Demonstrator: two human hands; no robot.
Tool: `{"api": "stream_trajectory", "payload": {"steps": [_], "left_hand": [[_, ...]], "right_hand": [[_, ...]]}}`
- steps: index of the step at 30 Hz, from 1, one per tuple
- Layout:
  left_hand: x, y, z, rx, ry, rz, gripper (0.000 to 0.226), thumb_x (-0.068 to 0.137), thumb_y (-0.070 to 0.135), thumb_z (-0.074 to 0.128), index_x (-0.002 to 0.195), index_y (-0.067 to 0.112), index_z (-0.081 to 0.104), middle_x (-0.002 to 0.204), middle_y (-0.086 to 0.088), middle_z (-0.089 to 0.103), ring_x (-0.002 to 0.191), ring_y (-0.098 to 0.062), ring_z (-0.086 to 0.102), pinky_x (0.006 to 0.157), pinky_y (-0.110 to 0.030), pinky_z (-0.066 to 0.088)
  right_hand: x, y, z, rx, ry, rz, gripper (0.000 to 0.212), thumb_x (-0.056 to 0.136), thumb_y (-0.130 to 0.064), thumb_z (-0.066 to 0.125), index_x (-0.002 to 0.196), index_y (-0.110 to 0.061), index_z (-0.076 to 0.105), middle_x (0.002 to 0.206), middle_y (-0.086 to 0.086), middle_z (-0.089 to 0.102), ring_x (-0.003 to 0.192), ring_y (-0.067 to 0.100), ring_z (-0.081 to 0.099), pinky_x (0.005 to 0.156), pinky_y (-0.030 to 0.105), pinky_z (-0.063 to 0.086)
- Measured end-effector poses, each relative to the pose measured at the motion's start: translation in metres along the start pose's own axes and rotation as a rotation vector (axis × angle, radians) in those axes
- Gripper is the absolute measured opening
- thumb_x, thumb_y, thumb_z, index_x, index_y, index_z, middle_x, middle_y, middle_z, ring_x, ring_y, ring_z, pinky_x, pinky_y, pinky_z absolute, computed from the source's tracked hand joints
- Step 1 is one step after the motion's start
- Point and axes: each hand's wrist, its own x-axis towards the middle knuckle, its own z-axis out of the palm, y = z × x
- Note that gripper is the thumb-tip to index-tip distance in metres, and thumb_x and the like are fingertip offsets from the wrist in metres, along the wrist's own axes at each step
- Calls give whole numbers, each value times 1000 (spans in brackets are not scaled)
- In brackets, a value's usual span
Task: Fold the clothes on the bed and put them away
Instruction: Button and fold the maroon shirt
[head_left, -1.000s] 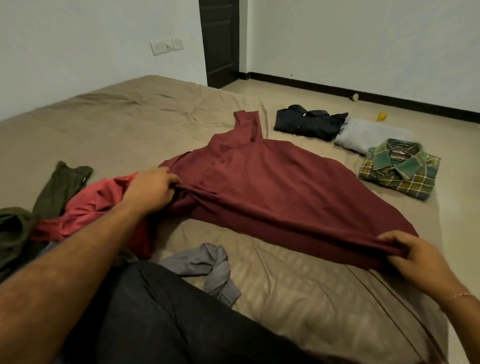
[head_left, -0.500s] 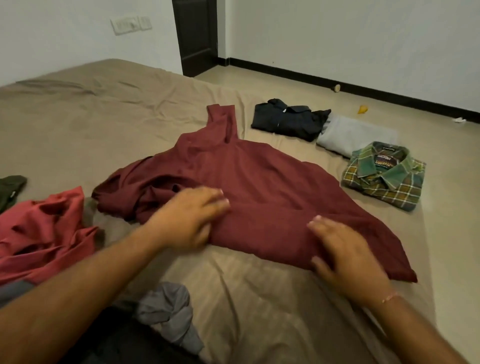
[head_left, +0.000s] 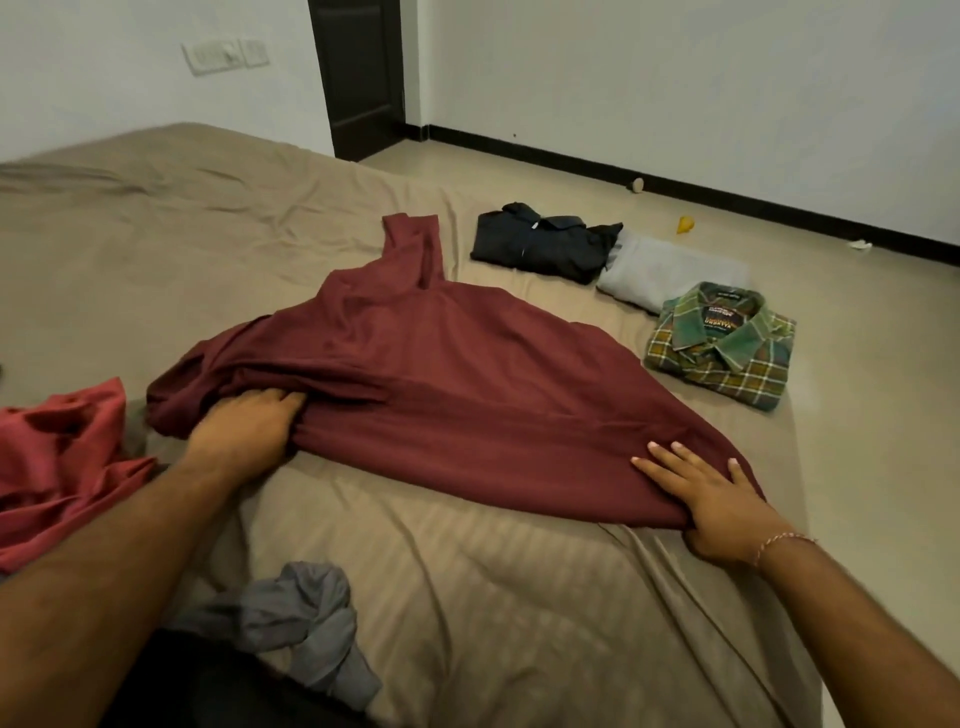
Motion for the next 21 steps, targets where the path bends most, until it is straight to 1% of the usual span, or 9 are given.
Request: {"api": "stream_trajectory", "payload": {"steps": [2,4,6,8,11,14,17,21], "left_hand": [[5,-4,0,35,-33,-2,55,102,27,48,157,23,39,135,-13,62,120,-35,63,96,-49,52],[9,-11,2,4,-111,22,58,105,25,41,162,26,28,146,-15,54,128,-35,58,105,-49,49],[6,-19,0,-48,-233,84,70,104,23,46,166,29,13,159,-16,42,138,-34,51,116,-45,40],[-7,-26,-11,-73,-355,122,80,102,19,51,167,28,5,165,-16,33,145,-32,44,121,-37,32],[-23,-33,-24,-124,-433,130,85,99,16,55,167,30,5,168,-13,28,150,-30,38,124,-33,25],[-43,-38,-31,-116,-484,118,86,98,11,54,166,32,7,170,-13,25,153,-30,33,125,-35,23],[-69,-38,-33,-101,-543,87,83,98,9,51,165,32,8,170,-12,23,153,-30,32,126,-37,22],[-99,-34,-36,-105,-589,85,82,97,5,49,166,28,11,170,-10,25,153,-28,34,125,-34,23]], "right_hand": [[2,3,-2,-32,-6,11,88,99,-13,48,159,-52,-4,170,-19,-14,158,10,-10,126,59,8],[2,3,-4,-43,-5,28,80,103,-11,44,161,-49,4,172,-16,-8,159,14,-5,127,54,14],[-2,5,-8,-13,-31,38,77,102,-11,49,161,-47,14,172,-16,1,160,16,1,127,49,17],[-14,4,-12,4,-65,36,76,101,-9,53,160,-46,23,172,-16,10,159,16,7,127,42,18],[-32,-4,-14,19,-84,17,72,100,-6,53,158,-43,31,170,-16,19,158,16,15,127,37,16],[-56,-15,-7,44,-83,21,73,99,1,50,157,-41,35,169,-14,23,158,17,19,127,36,15],[-81,-23,13,70,-61,18,76,97,3,49,158,-39,35,170,-12,21,158,18,18,128,38,17],[-117,-29,33,52,-45,21,79,97,5,48,160,-39,29,171,-12,17,158,17,17,128,35,16]]}}
